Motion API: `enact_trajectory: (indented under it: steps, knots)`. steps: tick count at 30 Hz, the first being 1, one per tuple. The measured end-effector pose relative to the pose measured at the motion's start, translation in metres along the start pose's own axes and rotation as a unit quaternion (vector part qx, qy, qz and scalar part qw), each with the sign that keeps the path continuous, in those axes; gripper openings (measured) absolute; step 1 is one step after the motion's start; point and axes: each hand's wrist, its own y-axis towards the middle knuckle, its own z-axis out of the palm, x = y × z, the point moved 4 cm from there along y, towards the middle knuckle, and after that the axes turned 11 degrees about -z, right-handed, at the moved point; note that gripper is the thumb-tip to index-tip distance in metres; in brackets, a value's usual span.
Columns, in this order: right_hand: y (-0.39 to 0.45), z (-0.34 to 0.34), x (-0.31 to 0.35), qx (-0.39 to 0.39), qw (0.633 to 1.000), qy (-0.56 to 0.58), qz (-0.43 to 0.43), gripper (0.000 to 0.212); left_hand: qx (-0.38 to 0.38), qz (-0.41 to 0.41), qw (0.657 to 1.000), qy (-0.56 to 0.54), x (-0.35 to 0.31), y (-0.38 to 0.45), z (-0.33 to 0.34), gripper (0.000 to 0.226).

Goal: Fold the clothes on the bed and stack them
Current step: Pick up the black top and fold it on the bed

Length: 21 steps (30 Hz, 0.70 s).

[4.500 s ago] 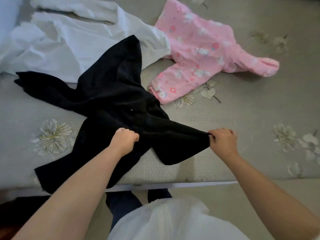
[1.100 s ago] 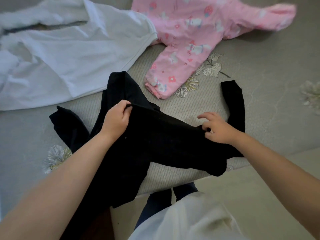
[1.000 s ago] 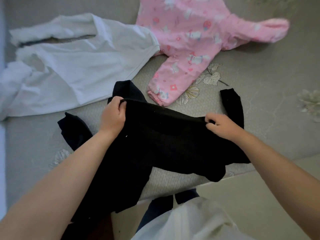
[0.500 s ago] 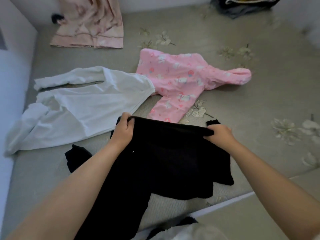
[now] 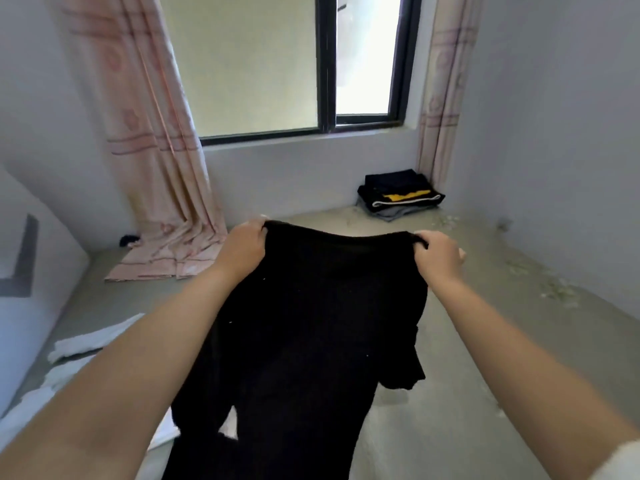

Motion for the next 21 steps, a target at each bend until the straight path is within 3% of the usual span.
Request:
enact_trajectory:
  steps: [5, 8, 12, 16, 21]
  knots:
    - [0.059, -0.073, 0.009, -0.179, 0.964, 0.191, -0.034, 0.032, -0.195, -0.009, 0.981, -0.001, -0.087, 0.019, -0.035, 0.049]
    - [0.088, -0.113, -0.001, -0.24, 0.939, 0.241, -0.046, 0.03, -0.272, 0.039, 0.961, 0.043, -0.129, 0.014, -0.047, 0.045]
    - [0.114, -0.148, -0.011, -0.235, 0.955, 0.114, -0.143, 0.029, -0.27, 0.095, 0.945, 0.161, -0.17, 0.005, -0.049, 0.05]
    - [0.108, -0.176, -0.026, -0.239, 0.939, -0.01, -0.245, 0.025, -0.28, 0.114, 0.928, 0.216, -0.208, -0.014, -0.05, 0.057]
    - [0.07, -0.219, -0.047, -0.284, 0.857, -0.192, -0.386, 0.029, -0.281, 0.139, 0.905, 0.289, -0.244, -0.043, -0.052, 0.033]
